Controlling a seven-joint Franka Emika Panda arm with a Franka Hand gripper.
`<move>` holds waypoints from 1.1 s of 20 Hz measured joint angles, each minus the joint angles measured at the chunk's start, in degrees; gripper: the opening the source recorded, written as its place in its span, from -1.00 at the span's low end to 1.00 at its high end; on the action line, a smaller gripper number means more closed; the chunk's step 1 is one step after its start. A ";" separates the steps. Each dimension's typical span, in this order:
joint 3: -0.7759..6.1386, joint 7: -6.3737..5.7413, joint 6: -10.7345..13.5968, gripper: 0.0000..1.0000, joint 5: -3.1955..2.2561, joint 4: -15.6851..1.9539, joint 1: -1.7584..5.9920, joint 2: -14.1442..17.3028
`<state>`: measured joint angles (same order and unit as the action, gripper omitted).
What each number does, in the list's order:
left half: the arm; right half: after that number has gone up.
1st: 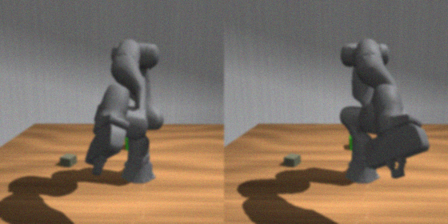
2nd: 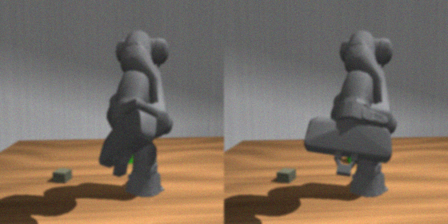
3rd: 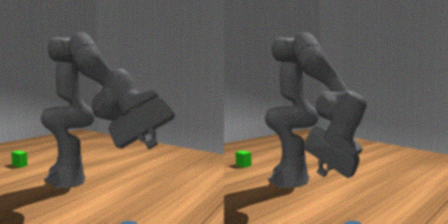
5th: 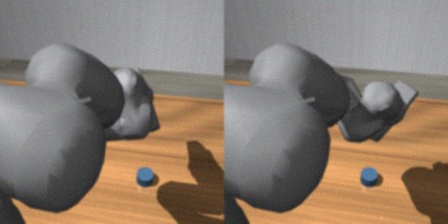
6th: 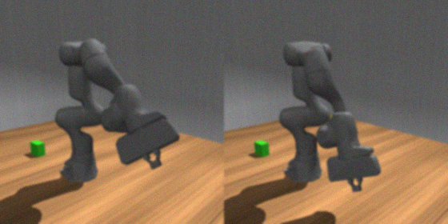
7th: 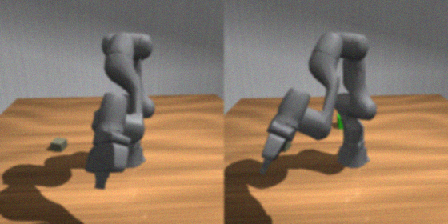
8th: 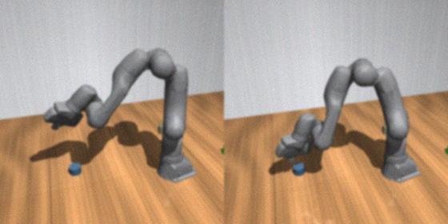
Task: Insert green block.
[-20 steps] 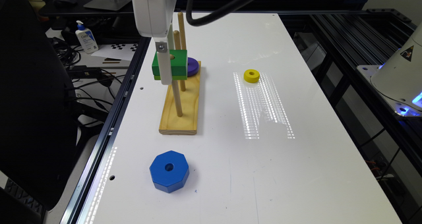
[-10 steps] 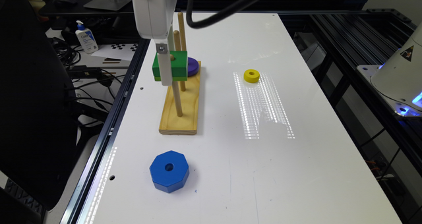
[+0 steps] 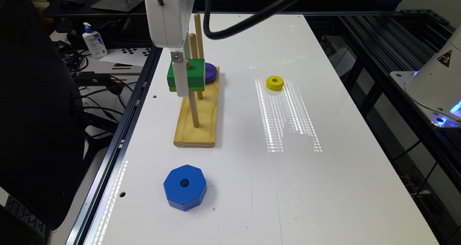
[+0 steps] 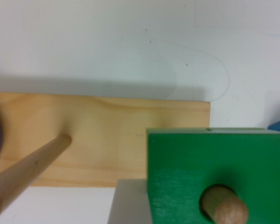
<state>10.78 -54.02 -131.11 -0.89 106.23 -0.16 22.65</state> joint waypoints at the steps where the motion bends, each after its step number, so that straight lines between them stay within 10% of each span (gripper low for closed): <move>1: 0.00 0.00 0.00 -1.00 0.00 0.00 0.00 0.00; 22: -0.06 -0.01 -0.83 -1.00 -0.22 0.00 -0.01 1.18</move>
<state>10.73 -54.02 -131.94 -1.11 106.24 -0.17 23.83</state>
